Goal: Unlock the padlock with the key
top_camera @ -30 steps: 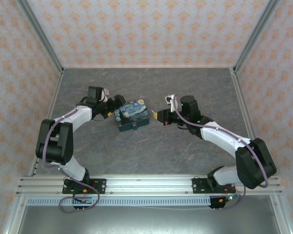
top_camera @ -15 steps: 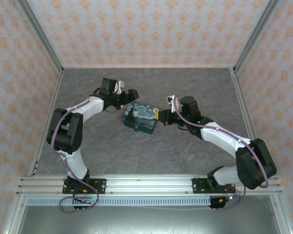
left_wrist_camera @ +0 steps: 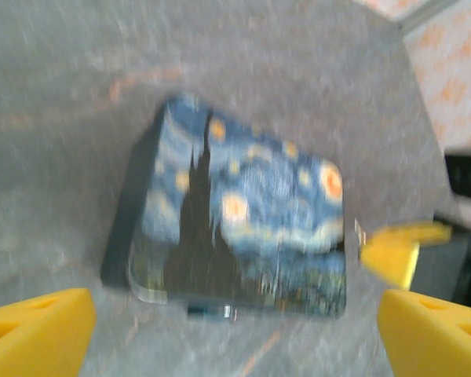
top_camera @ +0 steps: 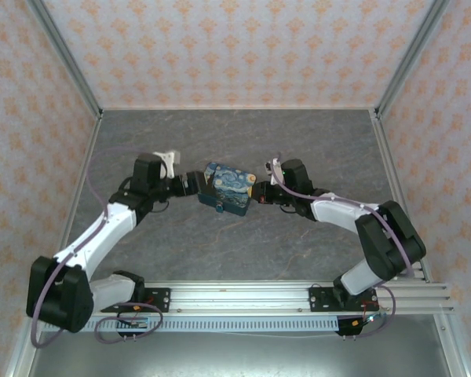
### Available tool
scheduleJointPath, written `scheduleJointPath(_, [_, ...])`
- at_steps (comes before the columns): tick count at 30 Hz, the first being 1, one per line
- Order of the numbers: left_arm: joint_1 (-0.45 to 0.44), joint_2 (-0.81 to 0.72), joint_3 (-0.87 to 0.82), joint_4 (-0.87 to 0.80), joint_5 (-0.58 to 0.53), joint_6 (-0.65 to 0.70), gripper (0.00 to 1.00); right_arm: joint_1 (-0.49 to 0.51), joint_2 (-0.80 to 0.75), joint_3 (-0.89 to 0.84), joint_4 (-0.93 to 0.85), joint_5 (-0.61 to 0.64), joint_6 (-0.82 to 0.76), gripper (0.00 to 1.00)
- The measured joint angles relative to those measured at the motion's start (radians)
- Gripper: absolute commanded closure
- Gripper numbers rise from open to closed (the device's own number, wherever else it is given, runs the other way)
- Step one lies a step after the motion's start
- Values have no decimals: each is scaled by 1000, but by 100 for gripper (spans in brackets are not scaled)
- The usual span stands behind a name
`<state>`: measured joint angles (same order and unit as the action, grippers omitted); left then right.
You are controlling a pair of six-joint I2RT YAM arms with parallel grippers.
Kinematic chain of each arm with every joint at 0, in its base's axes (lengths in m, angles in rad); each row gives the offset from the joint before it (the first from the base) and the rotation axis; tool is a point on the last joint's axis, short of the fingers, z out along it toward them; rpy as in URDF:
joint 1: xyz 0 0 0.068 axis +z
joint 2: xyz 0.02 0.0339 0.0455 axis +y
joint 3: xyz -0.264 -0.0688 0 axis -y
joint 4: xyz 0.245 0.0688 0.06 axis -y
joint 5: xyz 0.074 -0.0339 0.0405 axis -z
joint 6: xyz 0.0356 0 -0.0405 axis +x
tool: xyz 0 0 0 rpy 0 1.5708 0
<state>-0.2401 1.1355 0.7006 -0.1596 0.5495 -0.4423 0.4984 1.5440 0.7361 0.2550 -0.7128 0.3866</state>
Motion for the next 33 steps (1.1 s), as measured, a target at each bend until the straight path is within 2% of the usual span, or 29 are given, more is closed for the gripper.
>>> scheduleJointPath(6, [-31,-106,-228,64,22,-118,8,0,32,37,8,10,6,100])
scheduleJointPath(9, [-69,-113,-273,115,24,-154,9,0,55,62,24,12,6,100])
scheduleJointPath(12, [-114,-100,-283,170,21,-160,14,0,76,81,34,14,7,100])
scheduleJointPath(15, [-158,-24,-283,254,18,-154,21,0,93,99,42,15,11,100])
scheduleJointPath(23, [-253,226,-282,438,-37,-132,22,0,108,110,39,50,13,100])
scheduleJointPath(27, [-264,275,-270,488,-98,-111,24,0,114,110,26,63,10,100])
scheduleJointPath(33, [-264,333,-227,517,-166,-44,33,0,121,110,15,63,5,100])
